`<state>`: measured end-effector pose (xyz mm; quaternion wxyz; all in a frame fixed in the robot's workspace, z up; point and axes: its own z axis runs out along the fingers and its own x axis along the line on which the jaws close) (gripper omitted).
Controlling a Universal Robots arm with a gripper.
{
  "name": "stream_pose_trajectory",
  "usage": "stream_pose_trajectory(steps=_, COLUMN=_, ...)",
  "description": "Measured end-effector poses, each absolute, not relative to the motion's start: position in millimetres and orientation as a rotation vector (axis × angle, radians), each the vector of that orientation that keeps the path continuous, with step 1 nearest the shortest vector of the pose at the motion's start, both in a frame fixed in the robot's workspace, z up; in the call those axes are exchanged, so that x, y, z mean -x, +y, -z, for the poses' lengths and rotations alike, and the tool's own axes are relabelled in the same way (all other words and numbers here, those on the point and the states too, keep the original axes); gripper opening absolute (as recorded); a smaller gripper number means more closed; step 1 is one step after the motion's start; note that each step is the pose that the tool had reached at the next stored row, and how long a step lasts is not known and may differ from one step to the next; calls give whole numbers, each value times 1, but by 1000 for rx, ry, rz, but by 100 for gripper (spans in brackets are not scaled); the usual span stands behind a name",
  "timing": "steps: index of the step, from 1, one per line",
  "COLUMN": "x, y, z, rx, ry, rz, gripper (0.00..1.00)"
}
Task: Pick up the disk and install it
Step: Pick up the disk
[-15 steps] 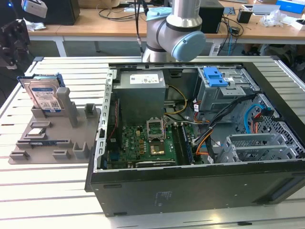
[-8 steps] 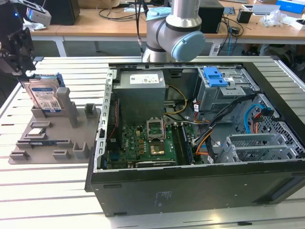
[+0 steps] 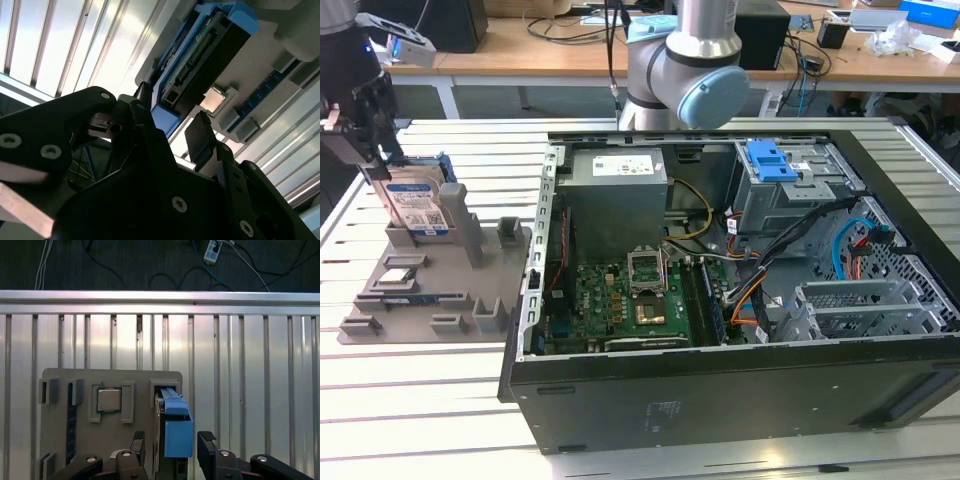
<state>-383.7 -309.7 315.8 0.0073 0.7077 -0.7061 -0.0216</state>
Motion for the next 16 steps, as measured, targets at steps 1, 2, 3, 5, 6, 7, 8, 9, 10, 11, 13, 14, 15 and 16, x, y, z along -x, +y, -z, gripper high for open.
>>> stream_pose_trajectory(steps=1, x=385, y=-310, z=-313, rx=-2215, ry=-2206, rz=68, gripper=54)
stream_pose_trajectory(steps=2, x=386, y=-309, z=-309, rx=-2218, ry=-2203, rz=68, gripper=54)
stream_pose_trajectory(steps=3, x=386, y=-309, z=-306, rx=-2219, ry=-2202, rz=68, gripper=54)
stream_pose_trajectory(steps=5, x=386, y=-309, z=-302, rx=-2221, ry=-2200, rz=68, gripper=54)
stream_pose_trajectory(steps=6, x=386, y=-308, z=-298, rx=-2224, ry=-2197, rz=67, gripper=54)
stream_pose_trajectory(steps=7, x=386, y=-308, z=-296, rx=-2225, ry=-2196, rz=68, gripper=54)
stream_pose_trajectory(steps=8, x=386, y=-308, z=-294, rx=-2225, ry=-2195, rz=67, gripper=54)
stream_pose_trajectory(steps=9, x=386, y=-308, z=-291, rx=-2227, ry=-2194, rz=67, gripper=54)
stream_pose_trajectory(steps=10, x=386, y=-308, z=-288, rx=-2229, ry=-2192, rz=67, gripper=54)
stream_pose_trajectory(steps=11, x=386, y=-307, z=-286, rx=-2229, ry=-2191, rz=67, gripper=54)
stream_pose_trajectory(steps=13, x=386, y=-307, z=-284, rx=-2230, ry=-2190, rz=67, gripper=54)
stream_pose_trajectory(steps=14, x=386, y=-307, z=-284, rx=-2230, ry=-2190, rz=68, gripper=54)
stream_pose_trajectory(steps=15, x=386, y=-307, z=-284, rx=-2230, ry=-2190, rz=68, gripper=54)
stream_pose_trajectory(steps=16, x=386, y=-307, z=-284, rx=-2230, ry=-2190, rz=67, gripper=54)
